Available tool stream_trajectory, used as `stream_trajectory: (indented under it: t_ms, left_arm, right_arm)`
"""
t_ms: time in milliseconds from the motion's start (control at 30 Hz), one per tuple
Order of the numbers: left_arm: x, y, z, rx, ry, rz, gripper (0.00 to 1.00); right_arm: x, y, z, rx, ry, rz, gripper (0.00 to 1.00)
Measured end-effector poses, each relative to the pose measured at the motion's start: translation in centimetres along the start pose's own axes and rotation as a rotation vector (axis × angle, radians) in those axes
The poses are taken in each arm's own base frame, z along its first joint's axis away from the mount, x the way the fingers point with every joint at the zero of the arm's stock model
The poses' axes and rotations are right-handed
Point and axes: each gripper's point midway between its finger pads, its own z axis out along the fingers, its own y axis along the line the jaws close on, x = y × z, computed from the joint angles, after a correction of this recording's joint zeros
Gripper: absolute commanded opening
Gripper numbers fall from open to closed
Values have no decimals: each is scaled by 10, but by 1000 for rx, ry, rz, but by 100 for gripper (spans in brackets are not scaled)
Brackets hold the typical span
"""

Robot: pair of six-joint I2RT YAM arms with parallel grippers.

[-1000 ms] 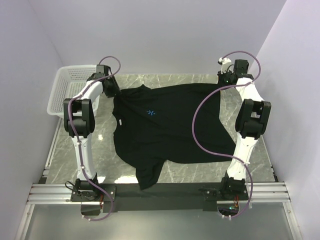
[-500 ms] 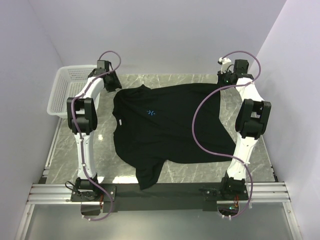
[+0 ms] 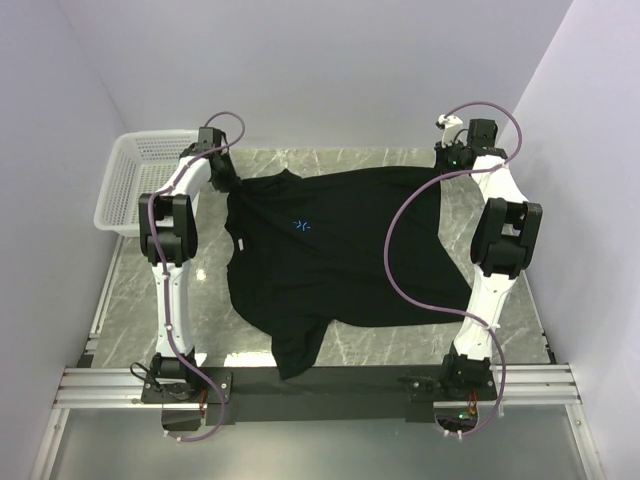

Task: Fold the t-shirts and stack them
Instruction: Flatten the tshirt out

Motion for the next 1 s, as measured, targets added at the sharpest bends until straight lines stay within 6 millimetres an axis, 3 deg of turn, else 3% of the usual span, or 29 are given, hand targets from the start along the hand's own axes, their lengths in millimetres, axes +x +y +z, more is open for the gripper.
stream_trajectory:
  t_ms: [67,133,333,767,1000]
  left_arm:
    - [-2,-3,0,11,-6,-2,8]
    - [-7,-7,-2,26,-17,-8,1]
    - [-24,-18,-2,70,-79,-8,0]
    - [-40,-15,6,76,-173,-39,1]
    - [-46,-20,-11,131,-204,-53,1]
  right_arm:
    - [0,0,0,0,0,0,0]
    - [0,0,0,0,0,0,0]
    - [1,-3,1,18,0,10,0]
    - [-21,-59,-14,258,-91,188,0]
    - [-24,-67,-17,259,-123,229,0]
